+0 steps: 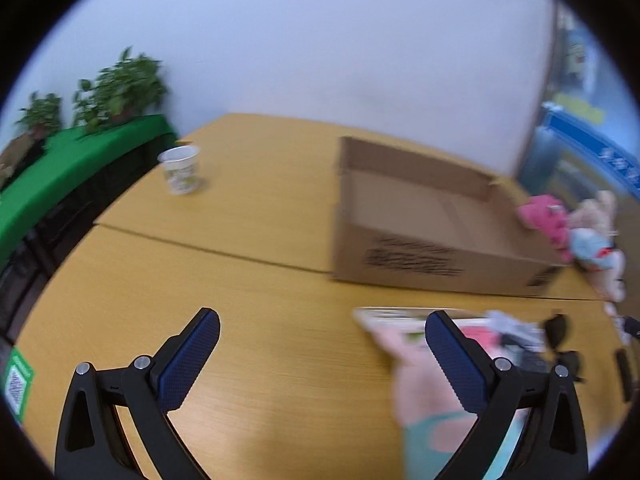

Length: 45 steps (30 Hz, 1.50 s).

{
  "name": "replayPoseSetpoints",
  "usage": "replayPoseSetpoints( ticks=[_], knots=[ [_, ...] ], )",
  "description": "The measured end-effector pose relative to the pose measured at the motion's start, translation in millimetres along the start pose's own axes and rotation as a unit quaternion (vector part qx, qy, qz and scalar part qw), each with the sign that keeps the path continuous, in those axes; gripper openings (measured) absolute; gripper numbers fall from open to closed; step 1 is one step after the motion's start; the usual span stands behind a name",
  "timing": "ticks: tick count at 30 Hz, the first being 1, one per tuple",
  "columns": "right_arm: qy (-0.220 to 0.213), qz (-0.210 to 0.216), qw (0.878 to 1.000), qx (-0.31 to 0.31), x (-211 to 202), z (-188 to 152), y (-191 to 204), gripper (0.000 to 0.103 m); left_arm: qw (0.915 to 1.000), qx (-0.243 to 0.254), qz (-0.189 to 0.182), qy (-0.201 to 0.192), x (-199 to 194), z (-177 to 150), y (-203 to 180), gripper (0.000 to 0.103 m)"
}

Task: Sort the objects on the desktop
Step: 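Grasp the pink pig plush with the left tool, then lift the pig plush with the left tool and carry it over the cardboard box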

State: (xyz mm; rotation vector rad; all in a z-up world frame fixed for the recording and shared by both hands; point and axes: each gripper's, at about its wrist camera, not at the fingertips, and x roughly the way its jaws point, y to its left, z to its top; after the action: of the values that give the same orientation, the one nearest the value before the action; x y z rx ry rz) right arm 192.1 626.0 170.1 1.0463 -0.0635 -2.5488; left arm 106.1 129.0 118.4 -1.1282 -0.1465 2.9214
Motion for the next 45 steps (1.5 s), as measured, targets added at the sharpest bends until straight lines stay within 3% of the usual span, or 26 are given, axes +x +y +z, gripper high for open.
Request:
replayPoseSetpoints(
  ticks=[3,5,9,12,16,19,22,28,40,45],
  knots=[
    [-0.050,0.081,0.991,-0.096,-26,-1,91,0.103,0.9956,-0.007,-0.092,0.014,0,-7,-24,0.103],
    [-0.068,0.099,0.982,-0.142,-31,-12,140,0.103,0.9917,-0.019,-0.116,0.052,20,-9,-31,0.103],
    [-0.045,0.133,0.972,-0.188,-14,-24,184,0.103,0.9795,-0.045,-0.164,0.108,43,-34,-48,0.103],
    [-0.013,0.154,0.971,-0.184,0,-34,195,0.103,0.9699,-0.057,-0.202,0.123,47,-46,-52,0.103],
    [0.029,0.169,0.972,-0.161,25,-41,198,0.103,0.9687,-0.053,-0.200,0.137,47,-56,-57,0.103],
    [0.070,0.205,0.967,-0.138,43,-52,199,0.103,0.9678,-0.040,-0.192,0.158,47,-68,-62,0.099],
    [0.105,0.206,0.960,-0.159,65,-66,214,0.103,0.9606,-0.062,-0.221,0.157,43,-77,-57,0.085],
    [0.155,0.205,0.952,-0.167,107,-89,236,0.101,0.9606,-0.065,-0.223,0.153,36,-77,-56,0.081],
    [0.124,0.253,0.942,-0.182,95,-84,251,0.091,0.9542,-0.081,-0.249,0.145,21,-77,-43,0.071],
    [0.076,0.271,0.940,-0.194,62,-62,251,0.091,0.9619,-0.065,-0.247,0.097,-15,-56,-48,0.071]
  ],
)
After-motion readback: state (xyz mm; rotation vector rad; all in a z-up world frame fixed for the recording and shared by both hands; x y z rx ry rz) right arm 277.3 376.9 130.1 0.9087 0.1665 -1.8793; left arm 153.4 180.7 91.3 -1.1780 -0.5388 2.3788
